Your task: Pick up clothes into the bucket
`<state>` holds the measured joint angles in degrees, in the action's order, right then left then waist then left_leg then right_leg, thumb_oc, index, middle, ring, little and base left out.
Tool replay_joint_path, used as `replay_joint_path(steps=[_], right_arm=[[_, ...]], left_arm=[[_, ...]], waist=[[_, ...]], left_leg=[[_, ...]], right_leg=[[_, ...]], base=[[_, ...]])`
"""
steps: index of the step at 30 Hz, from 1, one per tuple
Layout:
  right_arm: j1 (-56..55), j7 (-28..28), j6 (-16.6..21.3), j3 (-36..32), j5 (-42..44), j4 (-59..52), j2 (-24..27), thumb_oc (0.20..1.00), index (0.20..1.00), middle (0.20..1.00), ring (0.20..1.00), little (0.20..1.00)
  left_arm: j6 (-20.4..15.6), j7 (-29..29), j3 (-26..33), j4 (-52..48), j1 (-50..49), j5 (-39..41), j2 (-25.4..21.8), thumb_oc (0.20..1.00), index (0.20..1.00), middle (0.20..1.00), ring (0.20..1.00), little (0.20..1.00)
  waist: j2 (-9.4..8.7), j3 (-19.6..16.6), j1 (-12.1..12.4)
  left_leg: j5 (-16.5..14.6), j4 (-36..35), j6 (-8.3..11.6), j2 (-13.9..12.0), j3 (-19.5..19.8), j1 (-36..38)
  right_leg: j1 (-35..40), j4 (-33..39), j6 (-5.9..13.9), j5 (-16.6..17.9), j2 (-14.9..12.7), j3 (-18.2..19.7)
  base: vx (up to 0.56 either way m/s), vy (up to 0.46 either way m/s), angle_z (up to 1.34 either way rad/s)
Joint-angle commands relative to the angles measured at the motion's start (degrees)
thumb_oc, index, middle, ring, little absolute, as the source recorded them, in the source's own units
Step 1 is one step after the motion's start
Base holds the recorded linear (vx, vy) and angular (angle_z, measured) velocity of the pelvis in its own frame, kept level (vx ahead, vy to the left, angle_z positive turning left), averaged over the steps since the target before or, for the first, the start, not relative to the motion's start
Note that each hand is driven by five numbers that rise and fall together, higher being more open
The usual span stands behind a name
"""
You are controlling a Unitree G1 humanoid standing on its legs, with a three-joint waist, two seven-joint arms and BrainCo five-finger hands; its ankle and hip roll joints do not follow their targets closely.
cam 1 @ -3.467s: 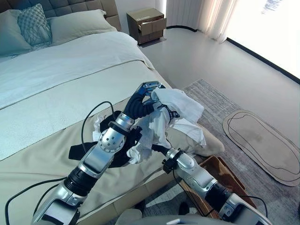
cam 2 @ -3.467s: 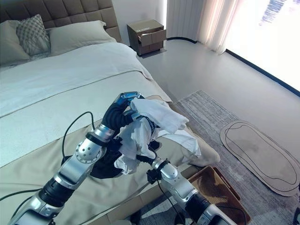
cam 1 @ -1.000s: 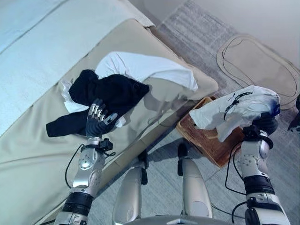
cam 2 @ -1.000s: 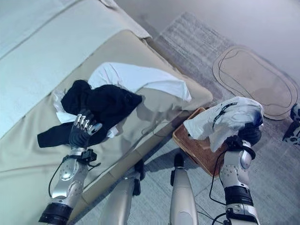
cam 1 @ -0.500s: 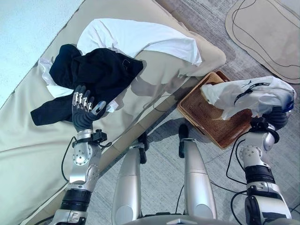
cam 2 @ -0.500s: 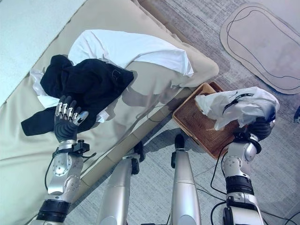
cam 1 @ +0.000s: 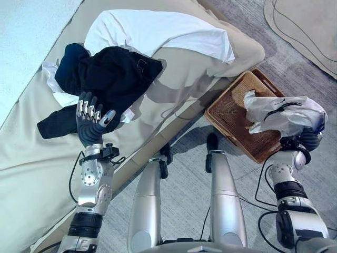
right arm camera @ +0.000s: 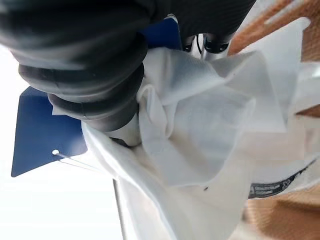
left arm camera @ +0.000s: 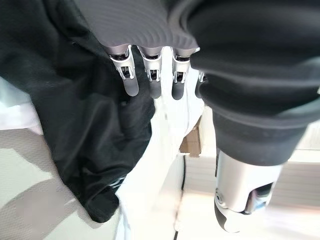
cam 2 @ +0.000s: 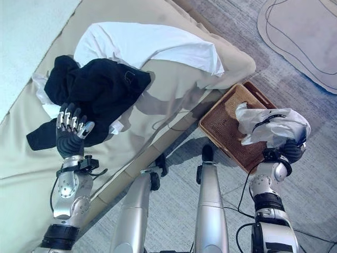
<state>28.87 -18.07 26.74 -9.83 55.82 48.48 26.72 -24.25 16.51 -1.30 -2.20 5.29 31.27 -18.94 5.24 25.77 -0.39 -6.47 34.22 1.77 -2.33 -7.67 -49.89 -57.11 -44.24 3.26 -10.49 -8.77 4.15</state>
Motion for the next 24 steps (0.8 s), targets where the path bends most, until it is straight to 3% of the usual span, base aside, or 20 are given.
replay_joint_path(steps=[1, 3, 5, 18, 21, 22, 23, 24], right_arm=[[1.8, -0.7, -1.5, 2.3, -6.1, 2.2, 4.4, 0.200, 0.200, 0.200, 0.200, 0.200], [2.8, -1.1, -2.1, 3.7, -7.4, 3.1, 5.0, 0.200, 0.200, 0.200, 0.200, 0.200], [6.0, -1.9, -5.0, 7.2, -11.9, 9.1, 6.4, 0.200, 0.200, 0.200, 0.200, 0.200], [14.5, -4.3, -9.4, 10.4, -14.8, 20.3, 8.6, 0.200, 0.200, 0.200, 0.200, 0.200], [15.9, -6.5, -12.5, 11.5, -19.3, 25.5, 9.4, 0.231, 0.231, 0.231, 0.231, 0.231], [16.1, -6.5, -12.5, 11.6, -19.3, 25.6, 9.4, 0.322, 0.322, 0.322, 0.322, 0.322], [17.0, -7.9, -13.5, 11.1, -19.7, 28.3, 9.1, 1.000, 1.000, 1.000, 1.000, 1.000], [17.2, -8.5, -13.5, 11.0, -19.5, 28.7, 8.8, 1.000, 1.000, 1.000, 1.000, 1.000]], left_arm=[[-4.5, 0.4, 0.0, -5.2, -0.5, 0.5, -1.0, 1.000, 1.000, 1.000, 1.000, 1.000], [-4.7, 0.2, -0.2, -5.7, -0.5, 0.9, -0.9, 1.000, 1.000, 1.000, 1.000, 1.000], [-5.1, -0.1, -1.7, -6.5, 0.3, 3.0, -0.7, 1.000, 1.000, 1.000, 1.000, 1.000], [-5.0, 1.2, -3.2, -7.9, 1.1, 4.2, -0.3, 1.000, 1.000, 1.000, 1.000, 1.000], [-4.8, 1.7, -3.3, -8.2, 0.8, 3.8, -0.8, 1.000, 1.000, 1.000, 1.000, 1.000], [-4.8, 1.8, -3.3, -8.2, 0.9, 3.7, -0.8, 1.000, 1.000, 1.000, 1.000, 1.000], [-4.8, 2.5, -3.3, -8.0, 1.2, 3.2, -1.0, 1.000, 1.000, 1.000, 1.000, 1.000], [-4.7, 2.9, -3.1, -8.0, 1.3, 2.8, -1.1, 1.000, 1.000, 1.000, 1.000, 1.000]], waist=[[1.11, -2.8, 0.3], [1.32, -2.8, 0.3], [1.63, -2.5, 1.0], [2.28, -3.0, 2.3], [2.29, -3.2, 2.4], [2.29, -3.2, 2.4], [2.35, -3.4, 2.5], [2.31, -3.6, 2.5]], left_leg=[[-7.7, 7.4, -1.95, 0.9, -0.6, -2.6], [-7.7, 7.6, -1.96, 1.0, -0.7, -3.1], [-7.6, 8.7, -2.03, 1.1, -0.6, -4.6], [-7.5, 9.9, -2.25, 1.3, -0.2, -8.1], [-7.2, 9.5, -2.20, 1.4, -0.1, -8.2], [-7.2, 9.5, -2.20, 1.4, -0.1, -8.3], [-7.1, 9.1, -2.20, 1.5, 0.0, -8.3], [-7.1, 9.0, -2.20, 1.5, 0.0, -8.3]], right_leg=[[-0.7, 3.6, 3.02, 4.3, -3.8, -0.1], [-1.3, 3.2, 2.98, 4.3, -3.8, 0.0], [-2.4, 2.4, 2.91, 4.3, -3.9, -0.1], [-6.4, 0.2, 2.60, 3.8, -4.2, 0.1], [-6.6, 0.2, 2.49, 3.8, -4.4, 0.0], [-6.6, 0.2, 2.48, 3.8, -4.4, 0.0], [-6.5, 0.5, 2.46, 3.8, -4.4, -0.1], [-6.5, 0.6, 2.47, 3.8, -4.4, -0.1]], base=[[-0.02, 0.017, 0.04], [-0.01, 0.001, 0.02], [-0.02, -0.014, 0.05], [0.00, 0.000, 0.03], [0.00, 0.000, 0.00], [0.00, 0.000, 0.00], [0.00, 0.000, 0.00], [0.00, 0.000, 0.00]])
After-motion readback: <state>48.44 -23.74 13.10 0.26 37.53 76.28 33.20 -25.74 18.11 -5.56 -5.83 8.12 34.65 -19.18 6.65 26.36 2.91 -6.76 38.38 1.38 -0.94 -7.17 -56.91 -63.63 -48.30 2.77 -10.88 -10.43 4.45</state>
